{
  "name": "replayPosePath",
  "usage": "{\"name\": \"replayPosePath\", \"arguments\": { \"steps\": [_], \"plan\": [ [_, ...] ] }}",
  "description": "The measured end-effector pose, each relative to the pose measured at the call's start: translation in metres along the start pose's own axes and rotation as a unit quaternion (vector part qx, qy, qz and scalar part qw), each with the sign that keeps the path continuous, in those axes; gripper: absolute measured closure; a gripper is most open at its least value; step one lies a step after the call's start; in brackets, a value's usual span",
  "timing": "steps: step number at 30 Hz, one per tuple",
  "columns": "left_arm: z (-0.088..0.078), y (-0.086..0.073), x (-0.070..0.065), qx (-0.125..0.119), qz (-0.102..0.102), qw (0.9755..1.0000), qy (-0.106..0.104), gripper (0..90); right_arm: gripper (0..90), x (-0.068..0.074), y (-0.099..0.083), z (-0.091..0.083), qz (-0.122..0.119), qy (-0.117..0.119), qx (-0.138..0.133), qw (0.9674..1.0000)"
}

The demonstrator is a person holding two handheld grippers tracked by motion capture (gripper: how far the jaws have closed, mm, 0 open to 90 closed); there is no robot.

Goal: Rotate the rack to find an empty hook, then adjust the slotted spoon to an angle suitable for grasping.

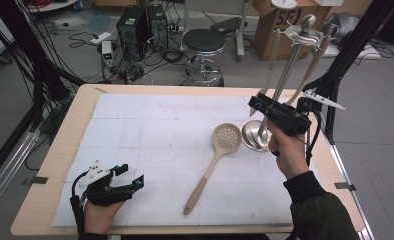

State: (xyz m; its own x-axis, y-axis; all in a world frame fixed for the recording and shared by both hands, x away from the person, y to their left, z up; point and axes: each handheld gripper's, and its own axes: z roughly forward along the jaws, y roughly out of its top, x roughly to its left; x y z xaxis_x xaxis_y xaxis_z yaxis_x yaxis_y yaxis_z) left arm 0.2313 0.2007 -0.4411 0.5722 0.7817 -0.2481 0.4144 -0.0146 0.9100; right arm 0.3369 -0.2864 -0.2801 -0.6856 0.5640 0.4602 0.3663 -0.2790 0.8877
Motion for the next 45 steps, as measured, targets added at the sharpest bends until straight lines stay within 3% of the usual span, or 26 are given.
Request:
{"name": "replayPosePath", "arguments": {
  "steps": [19, 29, 35, 40, 45],
  "plan": [
    [-0.001, 0.0, 0.0, 0.001, 0.001, 1.0, -0.001, 23.0, 42.9, -0.009, -0.042, 0.014, 0.028, 0.005, 0.044, 0.9986],
    [0.0, 0.0, -0.001, 0.0, 0.001, 1.0, 0.0, 23.0, 43.8, -0.009, -0.063, 0.027, 0.029, 0.007, 0.072, 0.997],
    [0.0, 0.0, 0.0, 0.0, 0.001, 1.0, -0.001, 23.0, 55.2, -0.011, -0.08, 0.039, 0.035, 0.012, 0.104, 0.9939],
    [0.0, 0.001, 0.0, 0.0, 0.002, 1.0, -0.002, 23.0, 59.5, -0.015, -0.094, 0.046, 0.046, 0.013, 0.124, 0.9911],
    [-0.001, 0.001, 0.0, 0.0, 0.003, 1.0, -0.001, 23.0, 68.5, -0.014, -0.099, 0.051, 0.042, 0.016, 0.133, 0.9901]
  ]
}}
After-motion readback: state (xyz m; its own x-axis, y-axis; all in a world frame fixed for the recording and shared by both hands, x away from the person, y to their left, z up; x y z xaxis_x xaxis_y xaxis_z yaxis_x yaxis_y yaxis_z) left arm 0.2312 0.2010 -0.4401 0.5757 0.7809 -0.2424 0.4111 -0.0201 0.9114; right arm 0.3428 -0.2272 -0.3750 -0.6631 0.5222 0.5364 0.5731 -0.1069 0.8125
